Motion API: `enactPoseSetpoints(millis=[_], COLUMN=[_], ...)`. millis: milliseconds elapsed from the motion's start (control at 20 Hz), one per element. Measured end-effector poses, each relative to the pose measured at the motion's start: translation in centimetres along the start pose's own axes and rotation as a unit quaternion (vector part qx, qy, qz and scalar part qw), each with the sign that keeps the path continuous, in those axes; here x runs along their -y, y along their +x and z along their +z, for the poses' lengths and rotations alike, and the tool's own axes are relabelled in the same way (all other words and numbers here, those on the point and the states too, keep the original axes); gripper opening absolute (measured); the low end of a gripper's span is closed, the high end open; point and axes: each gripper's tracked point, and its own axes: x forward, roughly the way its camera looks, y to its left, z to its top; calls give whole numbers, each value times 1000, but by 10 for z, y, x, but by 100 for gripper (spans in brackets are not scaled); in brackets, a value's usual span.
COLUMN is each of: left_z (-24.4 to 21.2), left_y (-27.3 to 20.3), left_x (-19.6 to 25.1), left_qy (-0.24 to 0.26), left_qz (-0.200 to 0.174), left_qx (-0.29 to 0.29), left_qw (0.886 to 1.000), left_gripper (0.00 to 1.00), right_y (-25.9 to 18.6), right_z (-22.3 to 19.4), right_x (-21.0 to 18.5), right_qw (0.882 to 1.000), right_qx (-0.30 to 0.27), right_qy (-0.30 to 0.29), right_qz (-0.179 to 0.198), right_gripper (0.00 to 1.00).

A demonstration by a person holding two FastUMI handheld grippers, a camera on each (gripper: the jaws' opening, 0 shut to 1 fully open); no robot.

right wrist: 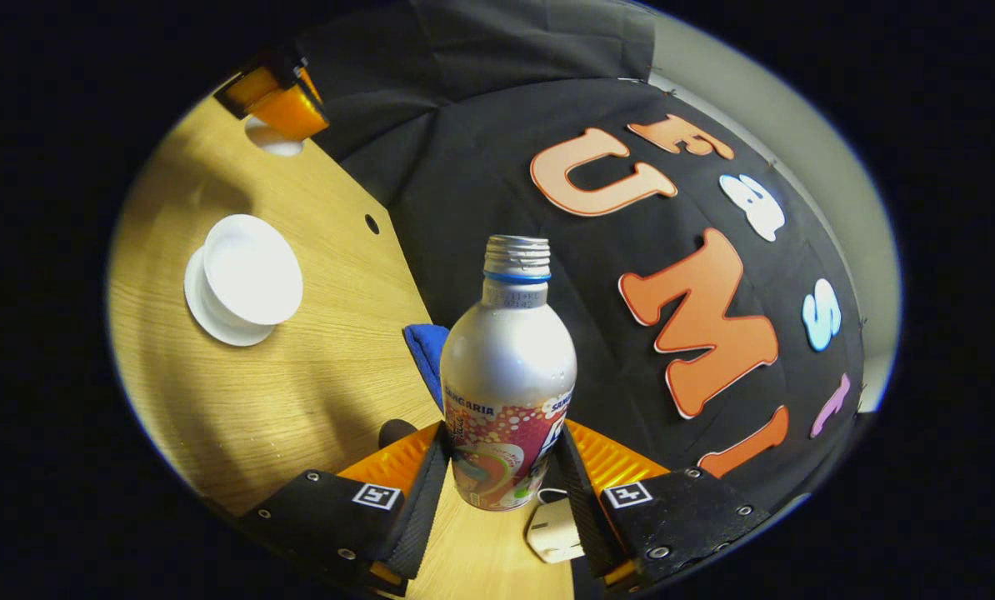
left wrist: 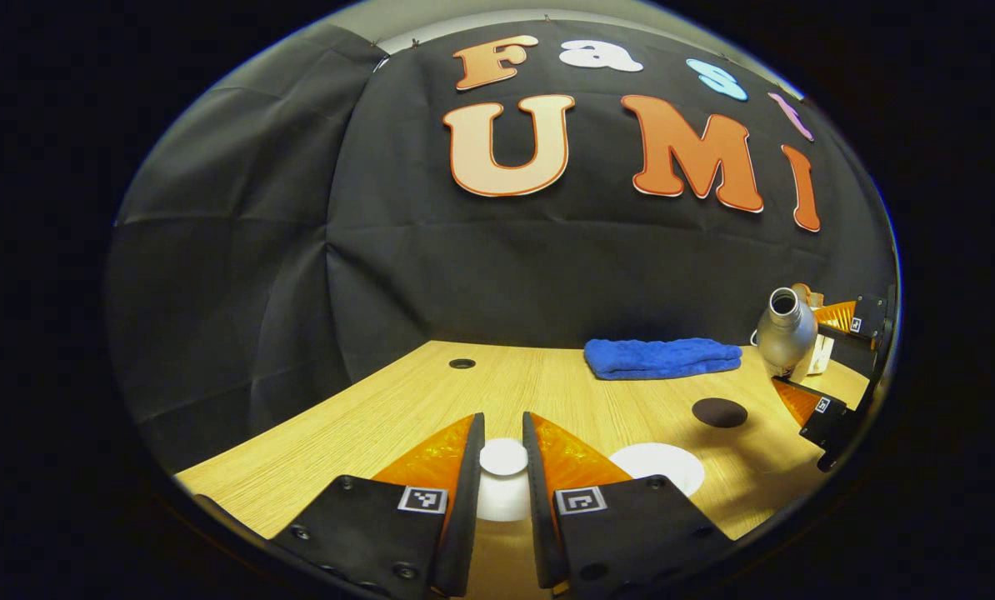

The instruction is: Open the teacup lid with one hand, grasp the water bottle and pour water into the teacup with the other hand; after pouring, place the water bottle on the coaster and then close the teacup lid.

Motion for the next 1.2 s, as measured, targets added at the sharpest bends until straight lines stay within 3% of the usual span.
enactPoseSetpoints(millis=[100,150,550,900,1200], left_z=[-1,-2,-7,-11,-13], left_y=[-1,-1,-3,-4,-5], left_x=[-8,-12,-29,-36,-40], left_qy=[-4,-6,-11,-16,-21], left_qz=[5,7,18,18,20], left_qx=[-1,-2,-7,-9,-10], left_qw=[1000,1000,1000,1000,1000], left_gripper=[33,31,33,33,33], right_y=[-4,-5,3,8,16], right_z=[5,7,21,28,42], right_x=[-1,-2,0,8,24], right_qw=[999,998,984,957,937], right_qx=[10,15,48,79,109], right_qy=[-35,-52,-167,-270,-316], right_qz=[-10,-14,-36,-73,-106], right_gripper=[70,74,74,73,74])
